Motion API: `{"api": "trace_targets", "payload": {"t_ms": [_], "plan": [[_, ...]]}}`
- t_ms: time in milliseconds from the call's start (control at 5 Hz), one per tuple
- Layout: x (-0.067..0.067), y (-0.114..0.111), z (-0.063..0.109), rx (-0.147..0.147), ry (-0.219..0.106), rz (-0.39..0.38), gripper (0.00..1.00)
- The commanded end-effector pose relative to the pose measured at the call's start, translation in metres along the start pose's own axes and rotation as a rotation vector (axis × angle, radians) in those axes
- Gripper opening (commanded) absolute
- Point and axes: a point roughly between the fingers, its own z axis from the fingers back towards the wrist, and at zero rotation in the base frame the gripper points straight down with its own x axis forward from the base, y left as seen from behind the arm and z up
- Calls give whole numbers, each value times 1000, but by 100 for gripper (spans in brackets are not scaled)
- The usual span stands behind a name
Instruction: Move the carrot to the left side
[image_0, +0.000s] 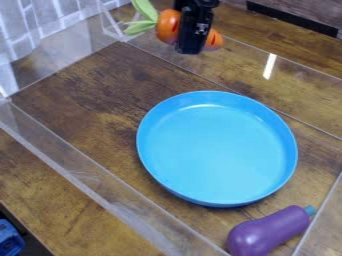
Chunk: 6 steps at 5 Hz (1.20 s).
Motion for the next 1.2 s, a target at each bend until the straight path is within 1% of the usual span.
{"api": "trace_targets", "payload": {"t_ms": [0,200,400,600,800,1000], "plan": [[-25,8,19,32,-4,69,0],[-48,6,17,23,39,94,0],[-68,17,12,32,63,113,0],[-81,28,4,34,76,117,0],[-77,18,2,31,71,85,0],[-69,6,0,26,70,54,0]]}}
